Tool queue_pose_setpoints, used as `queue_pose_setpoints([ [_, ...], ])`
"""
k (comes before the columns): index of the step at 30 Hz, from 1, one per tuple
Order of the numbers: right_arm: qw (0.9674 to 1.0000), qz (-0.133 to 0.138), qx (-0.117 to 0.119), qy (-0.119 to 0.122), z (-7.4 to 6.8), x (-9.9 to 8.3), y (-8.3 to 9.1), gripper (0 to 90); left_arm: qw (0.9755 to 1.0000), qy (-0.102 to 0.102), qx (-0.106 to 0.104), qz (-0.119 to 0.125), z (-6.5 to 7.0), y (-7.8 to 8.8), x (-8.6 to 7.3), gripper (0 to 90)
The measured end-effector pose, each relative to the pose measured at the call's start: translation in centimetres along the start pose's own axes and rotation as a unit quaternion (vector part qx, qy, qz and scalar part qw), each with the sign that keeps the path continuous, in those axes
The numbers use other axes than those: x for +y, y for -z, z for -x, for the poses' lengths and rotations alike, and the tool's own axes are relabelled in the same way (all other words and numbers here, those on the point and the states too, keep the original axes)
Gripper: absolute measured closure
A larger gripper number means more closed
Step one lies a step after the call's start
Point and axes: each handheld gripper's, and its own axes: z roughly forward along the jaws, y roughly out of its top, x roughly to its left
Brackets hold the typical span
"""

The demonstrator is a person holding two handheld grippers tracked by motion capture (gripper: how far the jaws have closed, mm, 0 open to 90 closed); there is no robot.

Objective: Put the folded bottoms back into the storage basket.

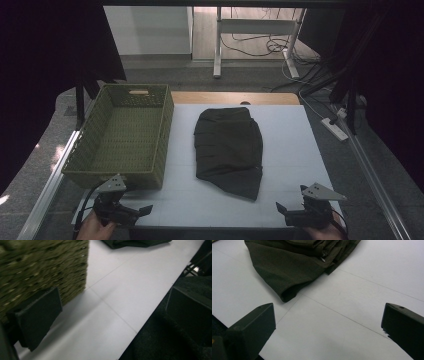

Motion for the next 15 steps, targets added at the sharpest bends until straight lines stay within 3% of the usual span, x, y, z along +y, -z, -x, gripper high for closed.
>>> queue_pose_setpoints([
  [4,1.0,-0.001,0.0,0.0,0.0,0.0,0.0,0.0,0.9999,-0.006,-0.014,0.006,0.4,-0.6,0.4,0.1],
  [10,1.0,-0.001,0.001,-0.001,0.0,0.0,0.0,0.0,0.9989,-0.035,-0.032,0.005,0.9,-1.4,0.9,0.1],
  [15,1.0,-0.002,0.001,-0.001,0.0,0.0,-0.1,0.0,0.9985,-0.04,-0.038,0.003,1.3,-2.2,1.3,0.0],
])
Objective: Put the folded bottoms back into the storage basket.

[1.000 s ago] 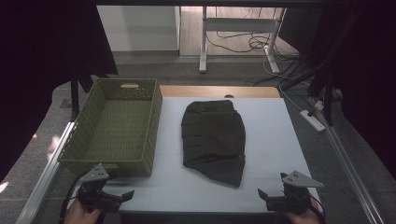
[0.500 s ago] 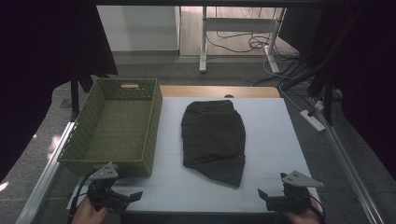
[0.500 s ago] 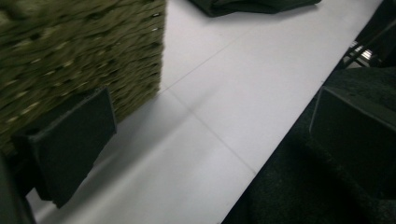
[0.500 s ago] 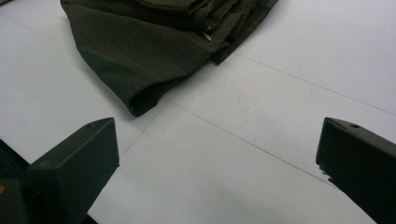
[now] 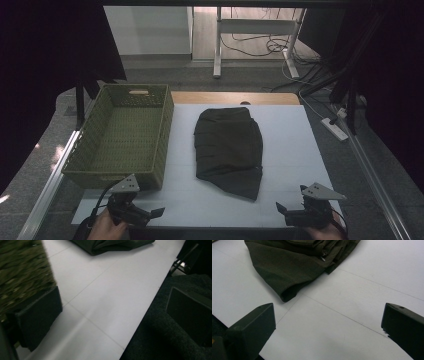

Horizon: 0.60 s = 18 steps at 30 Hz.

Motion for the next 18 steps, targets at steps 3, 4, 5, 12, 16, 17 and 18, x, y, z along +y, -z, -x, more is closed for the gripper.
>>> queue_pose_setpoints([
  [3,1.0,0.0,0.0,0.0,0.0,0.0,0.0,0.0,1.0,-0.002,-0.007,0.006,0.3,-0.4,0.3,0.0],
  [4,1.0,-0.001,0.0,0.0,0.0,0.0,0.0,0.0,0.9999,-0.004,-0.008,0.007,0.3,-0.5,0.4,0.0],
  [5,1.0,0.0,0.0,0.0,0.0,0.0,0.0,0.0,0.9999,-0.006,-0.012,0.01,0.4,-0.6,0.5,0.0],
  [12,1.0,0.0,0.0,0.001,0.0,0.0,0.0,0.0,0.9994,-0.012,-0.03,0.015,1.1,-1.7,1.2,0.0],
  [16,1.0,-0.001,0.0,0.001,0.0,0.0,0.0,0.0,0.9988,-0.018,-0.045,0.012,1.6,-2.4,1.7,0.0],
  [17,1.0,-0.001,0.0,0.001,0.0,0.0,0.0,0.0,0.9984,-0.02,-0.051,0.011,1.7,-2.6,1.8,0.0],
  [18,1.0,-0.001,0.0,0.001,0.0,0.0,0.0,0.0,0.9981,-0.023,-0.056,0.01,1.8,-2.9,1.9,0.1],
])
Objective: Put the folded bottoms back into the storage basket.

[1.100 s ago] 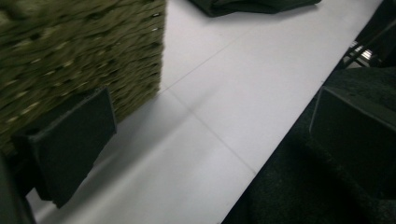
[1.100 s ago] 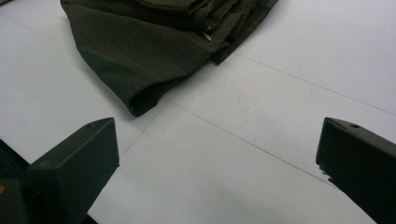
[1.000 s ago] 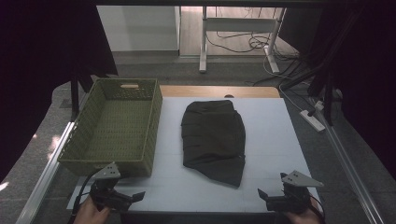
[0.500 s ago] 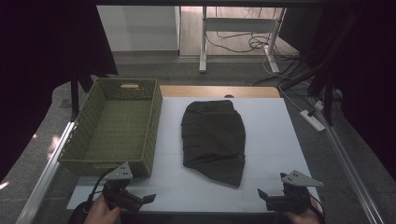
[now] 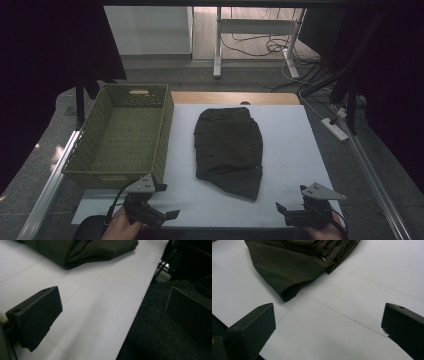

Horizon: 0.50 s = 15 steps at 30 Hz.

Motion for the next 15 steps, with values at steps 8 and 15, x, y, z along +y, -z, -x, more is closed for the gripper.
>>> queue_pose_setpoints([
  [8,1.0,-0.001,0.001,0.001,0.0,0.0,0.0,0.0,0.9995,-0.023,-0.003,-0.019,0.6,-2.0,1.2,0.5],
  [15,1.0,-0.001,0.002,0.002,-0.1,0.0,0.0,0.0,0.999,-0.037,-0.004,-0.026,0.5,-3.8,2.4,0.6],
])
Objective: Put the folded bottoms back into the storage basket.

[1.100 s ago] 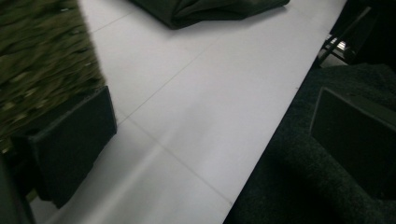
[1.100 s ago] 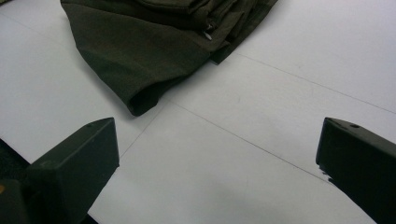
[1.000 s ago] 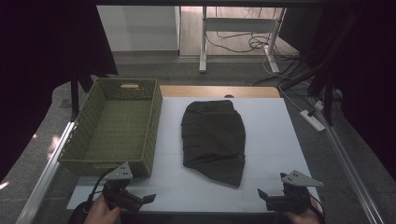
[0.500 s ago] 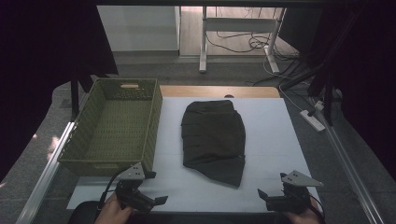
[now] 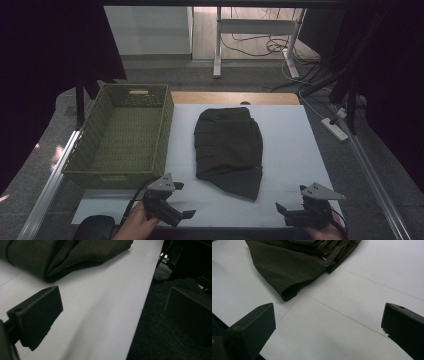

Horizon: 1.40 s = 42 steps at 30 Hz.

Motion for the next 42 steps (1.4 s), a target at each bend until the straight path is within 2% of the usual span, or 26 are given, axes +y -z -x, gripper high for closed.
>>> queue_pose_setpoints([
  [12,1.0,-0.001,0.002,0.002,0.0,0.0,0.0,0.0,0.9998,-0.009,0.015,-0.011,-1.2,-2.8,2.5,0.5],
  [20,1.0,-0.002,0.002,0.004,0.0,0.0,0.0,0.0,0.9999,0.0,0.012,0.012,-3.0,-4.0,3.9,0.0],
  [25,1.0,-0.001,0.003,0.005,0.0,0.0,0.0,0.0,0.9996,-0.005,0.021,0.017,-3.8,-4.6,4.6,0.0],
  [30,1.0,-0.001,0.004,0.006,0.0,0.0,0.0,0.0,0.9994,-0.007,0.034,0.003,-4.4,-5.3,5.6,0.0],
  [35,1.0,-0.002,0.005,0.006,0.0,0.0,0.0,0.0,0.9991,0.006,0.042,0.001,-5.5,-5.9,6.3,0.2],
  [42,1.0,-0.004,0.005,0.008,-0.1,0.0,0.0,0.0,0.998,0.021,0.056,0.017,-6.9,-6.1,7.3,0.0],
])
